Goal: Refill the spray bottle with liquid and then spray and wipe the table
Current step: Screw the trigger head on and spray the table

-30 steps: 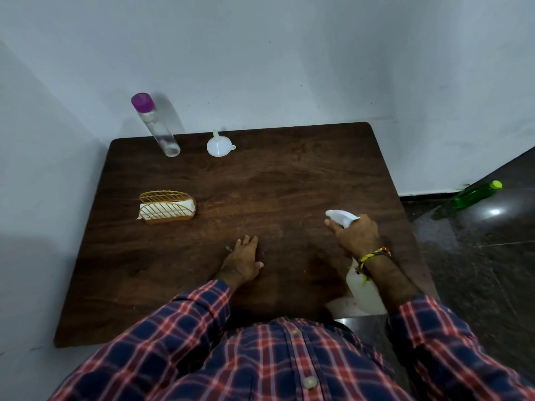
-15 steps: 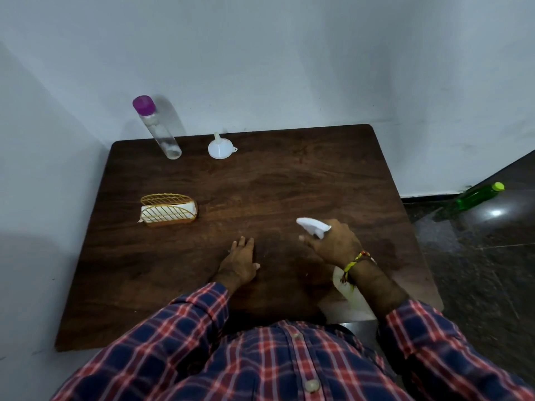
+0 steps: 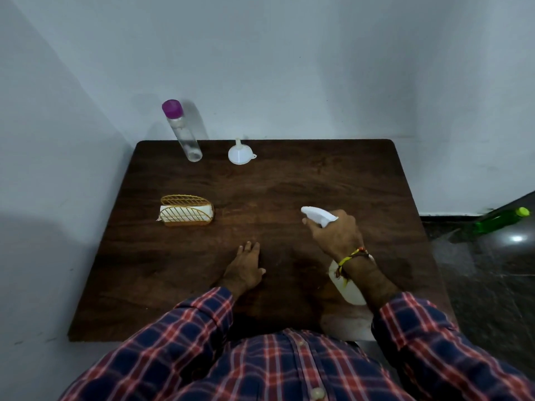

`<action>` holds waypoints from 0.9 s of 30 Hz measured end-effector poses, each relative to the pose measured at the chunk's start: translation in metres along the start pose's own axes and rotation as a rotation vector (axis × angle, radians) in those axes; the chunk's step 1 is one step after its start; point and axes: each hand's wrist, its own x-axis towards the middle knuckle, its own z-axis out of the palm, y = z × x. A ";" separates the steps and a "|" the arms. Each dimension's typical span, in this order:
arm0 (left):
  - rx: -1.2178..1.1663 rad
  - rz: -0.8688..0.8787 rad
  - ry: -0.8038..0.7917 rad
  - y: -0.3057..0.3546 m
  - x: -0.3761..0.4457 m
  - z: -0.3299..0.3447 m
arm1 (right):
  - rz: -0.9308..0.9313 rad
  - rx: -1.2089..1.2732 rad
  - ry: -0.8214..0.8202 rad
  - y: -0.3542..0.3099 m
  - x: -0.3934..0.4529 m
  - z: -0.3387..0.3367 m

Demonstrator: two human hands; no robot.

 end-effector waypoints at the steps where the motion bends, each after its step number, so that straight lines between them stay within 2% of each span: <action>1: 0.002 -0.001 0.002 0.000 0.001 0.000 | -0.031 -0.050 -0.034 0.002 -0.002 0.002; 5: 0.004 -0.011 0.006 0.000 0.002 0.000 | -0.125 -0.259 -0.272 0.001 -0.003 0.003; 7: 0.005 -0.010 0.000 0.000 0.003 -0.001 | -0.121 -0.338 -0.334 0.001 -0.005 0.006; 9: 0.006 -0.009 0.004 0.000 0.003 -0.001 | -0.147 -0.430 -0.358 0.008 -0.007 0.012; 12: 0.003 -0.004 0.013 -0.001 0.004 -0.002 | -0.166 -0.433 -0.293 0.014 -0.009 0.009; 15: 0.001 -0.002 0.008 -0.002 0.005 -0.004 | -0.221 -0.503 -0.353 0.017 -0.011 0.001; 17: 0.001 0.009 -0.003 -0.002 0.006 -0.004 | -0.195 -0.487 -0.304 0.024 -0.012 -0.004; 22: 0.029 0.052 -0.010 0.002 0.010 0.002 | 0.069 -0.154 0.064 0.039 -0.006 -0.022; 25: 0.064 0.086 -0.013 0.006 0.012 0.007 | 0.149 -0.105 0.085 0.041 -0.006 -0.031; 27: 0.079 0.095 -0.024 0.011 0.013 0.010 | 0.138 -0.115 0.082 0.044 -0.009 -0.034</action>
